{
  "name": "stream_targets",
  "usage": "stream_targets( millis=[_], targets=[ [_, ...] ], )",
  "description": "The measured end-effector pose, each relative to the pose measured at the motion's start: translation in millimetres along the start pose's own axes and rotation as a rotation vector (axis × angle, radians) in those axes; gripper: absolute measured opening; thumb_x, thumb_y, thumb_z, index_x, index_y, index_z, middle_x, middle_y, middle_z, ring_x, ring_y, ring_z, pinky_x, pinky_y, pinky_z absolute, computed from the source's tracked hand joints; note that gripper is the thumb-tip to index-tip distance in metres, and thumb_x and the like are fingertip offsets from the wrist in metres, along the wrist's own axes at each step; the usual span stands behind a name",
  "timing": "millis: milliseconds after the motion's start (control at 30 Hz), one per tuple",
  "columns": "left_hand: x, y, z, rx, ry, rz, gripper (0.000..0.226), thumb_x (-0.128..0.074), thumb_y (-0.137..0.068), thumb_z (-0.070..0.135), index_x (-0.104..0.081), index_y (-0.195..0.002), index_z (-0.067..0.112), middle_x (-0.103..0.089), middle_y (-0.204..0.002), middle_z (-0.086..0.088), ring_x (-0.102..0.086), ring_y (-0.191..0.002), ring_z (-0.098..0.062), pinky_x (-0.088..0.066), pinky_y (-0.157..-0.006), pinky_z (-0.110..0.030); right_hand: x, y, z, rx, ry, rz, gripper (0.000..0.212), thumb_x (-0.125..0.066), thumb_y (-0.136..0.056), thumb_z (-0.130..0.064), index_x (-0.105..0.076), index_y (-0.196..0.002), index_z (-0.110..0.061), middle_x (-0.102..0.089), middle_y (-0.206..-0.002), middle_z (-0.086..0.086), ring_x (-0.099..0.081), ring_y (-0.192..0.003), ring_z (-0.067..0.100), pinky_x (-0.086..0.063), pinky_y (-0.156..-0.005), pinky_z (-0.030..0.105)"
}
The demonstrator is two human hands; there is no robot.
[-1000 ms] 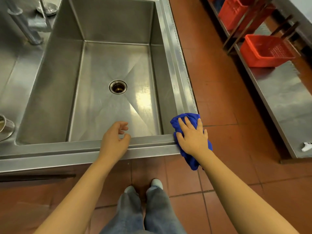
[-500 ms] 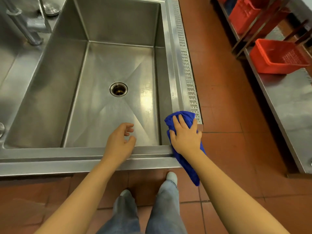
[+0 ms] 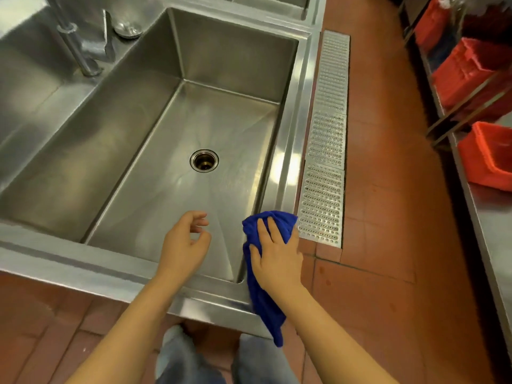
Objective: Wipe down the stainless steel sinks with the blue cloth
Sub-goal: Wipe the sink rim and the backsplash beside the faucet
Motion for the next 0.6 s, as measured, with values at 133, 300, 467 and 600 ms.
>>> stream_targets(
  millis=[133, 300, 467, 600],
  targets=[
    [9.3, 13.6, 0.7, 0.042, 0.042, 0.108, 0.034, -0.055, -0.088, -0.001, -0.057, -0.116, 0.017, -0.062, -0.104, 0.004, -0.056, -0.09, -0.004, -0.04, -0.071, -0.007, 25.4, -58.5, 6.5, 0.002, 0.045, 0.028, 0.059, -0.029, -0.101, -0.045, -0.008, -0.154, -0.029, -0.004, -0.161, -0.007, 0.005, -0.144, 0.043, -0.026, -0.107, 0.059],
    [20.5, 28.8, -8.8, 0.087, 0.042, 0.192, 0.032, -0.055, -0.087, -0.002, -0.057, -0.115, 0.014, -0.061, -0.101, 0.004, -0.055, -0.087, -0.002, -0.04, -0.07, -0.005, 34.8, -87.4, 10.9, -0.014, 0.057, 0.038, 0.06, -0.03, -0.101, -0.045, -0.011, -0.154, -0.025, -0.008, -0.161, -0.004, 0.001, -0.143, 0.045, -0.029, -0.107, 0.059],
    [8.4, 24.9, -12.6, 0.122, 0.058, 0.138, 0.033, -0.054, -0.087, -0.002, -0.057, -0.117, 0.012, -0.061, -0.1, 0.004, -0.055, -0.085, -0.001, -0.038, -0.071, -0.001, 22.4, -51.6, 7.9, -0.023, 0.036, 0.062, 0.057, -0.035, -0.101, -0.042, -0.017, -0.153, -0.028, -0.012, -0.161, -0.006, -0.001, -0.144, 0.042, -0.023, -0.108, 0.058],
    [-9.8, 17.5, -0.9, 0.119, 0.111, 0.053, 0.032, -0.053, -0.09, 0.002, -0.055, -0.119, 0.016, -0.06, -0.105, 0.004, -0.055, -0.09, -0.002, -0.041, -0.073, -0.007, 13.9, -31.3, 6.4, -0.008, 0.052, 0.059, 0.056, -0.034, -0.1, -0.043, -0.018, -0.153, -0.032, -0.013, -0.16, -0.009, -0.002, -0.144, 0.04, -0.029, -0.105, 0.058]
  ],
)
Point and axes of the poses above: each hand's wrist, its own y-axis away from the middle knuckle, its own x-axis out of the back of the hand, z = x × y, the point moved 5 cm from there along -y, towards the middle knuckle
